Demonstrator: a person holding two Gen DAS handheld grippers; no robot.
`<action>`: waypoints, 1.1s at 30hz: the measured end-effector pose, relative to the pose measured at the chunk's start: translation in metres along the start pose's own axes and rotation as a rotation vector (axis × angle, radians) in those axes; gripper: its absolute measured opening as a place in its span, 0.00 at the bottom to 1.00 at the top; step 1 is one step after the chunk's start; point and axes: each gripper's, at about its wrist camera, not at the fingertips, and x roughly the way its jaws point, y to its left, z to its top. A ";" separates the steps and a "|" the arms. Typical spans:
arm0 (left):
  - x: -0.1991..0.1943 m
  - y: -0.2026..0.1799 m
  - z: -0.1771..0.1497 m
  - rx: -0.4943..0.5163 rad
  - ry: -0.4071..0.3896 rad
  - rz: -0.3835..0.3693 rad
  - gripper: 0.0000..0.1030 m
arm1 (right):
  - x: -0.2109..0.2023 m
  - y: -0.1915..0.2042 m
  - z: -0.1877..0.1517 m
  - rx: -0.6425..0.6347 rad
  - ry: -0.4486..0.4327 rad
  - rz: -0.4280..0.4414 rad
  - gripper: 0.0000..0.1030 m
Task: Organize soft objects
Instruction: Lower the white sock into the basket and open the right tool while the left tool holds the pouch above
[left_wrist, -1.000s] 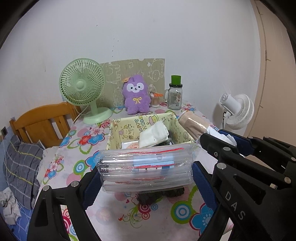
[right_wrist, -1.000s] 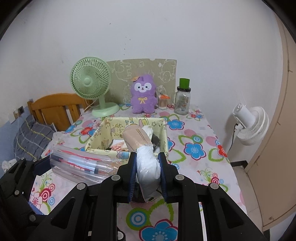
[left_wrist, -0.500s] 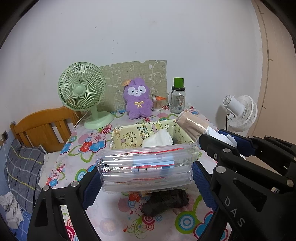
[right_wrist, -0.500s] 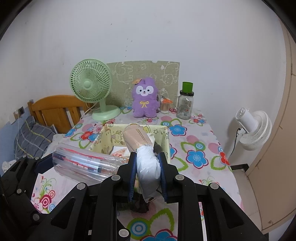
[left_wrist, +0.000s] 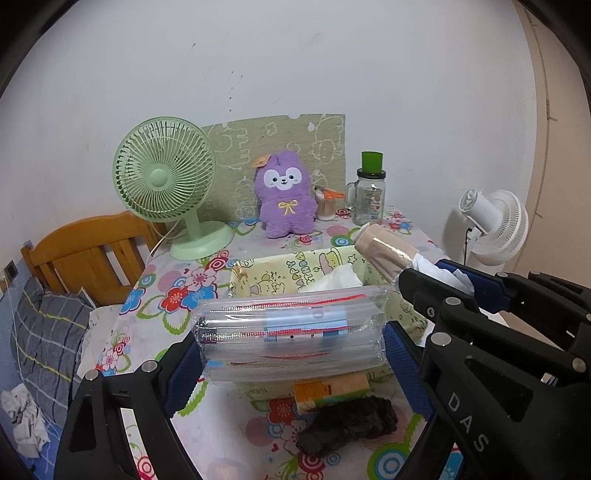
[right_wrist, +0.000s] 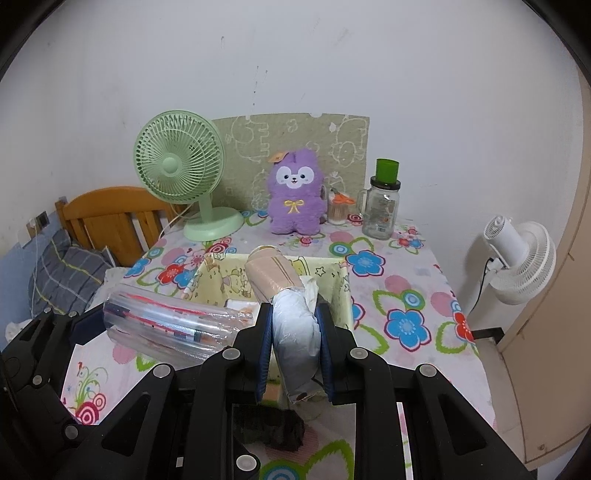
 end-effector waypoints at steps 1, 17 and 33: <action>0.002 0.001 0.001 -0.001 0.000 0.002 0.89 | 0.003 0.000 0.002 -0.001 0.001 0.003 0.25; 0.036 0.018 0.020 -0.025 0.015 0.022 0.89 | 0.046 0.003 0.025 -0.005 0.006 0.070 0.25; 0.090 0.026 0.028 -0.044 0.087 0.001 0.89 | 0.095 0.001 0.033 -0.016 0.065 0.076 0.25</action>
